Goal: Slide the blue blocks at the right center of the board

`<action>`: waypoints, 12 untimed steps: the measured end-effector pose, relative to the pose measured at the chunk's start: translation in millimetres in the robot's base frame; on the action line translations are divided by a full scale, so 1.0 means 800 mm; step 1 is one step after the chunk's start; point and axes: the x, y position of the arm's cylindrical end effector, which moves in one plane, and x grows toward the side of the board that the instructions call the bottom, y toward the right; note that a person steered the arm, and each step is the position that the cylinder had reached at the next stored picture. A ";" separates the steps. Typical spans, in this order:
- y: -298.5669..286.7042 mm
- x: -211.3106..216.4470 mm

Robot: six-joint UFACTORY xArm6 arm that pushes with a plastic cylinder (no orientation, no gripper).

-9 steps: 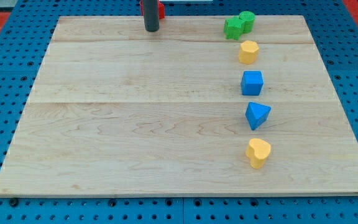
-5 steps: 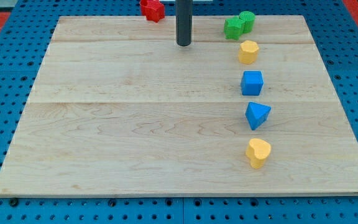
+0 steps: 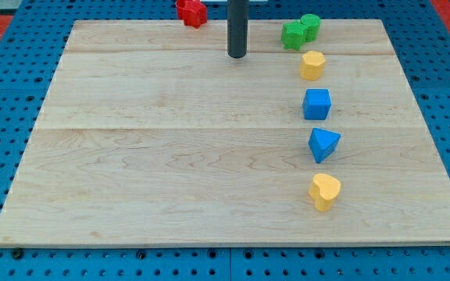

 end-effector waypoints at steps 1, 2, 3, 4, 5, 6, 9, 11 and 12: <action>0.002 0.021; -0.002 0.066; 0.009 0.110; 0.068 0.134; 0.147 0.161; 0.113 0.201; 0.098 0.257; 0.162 0.271; 0.211 0.282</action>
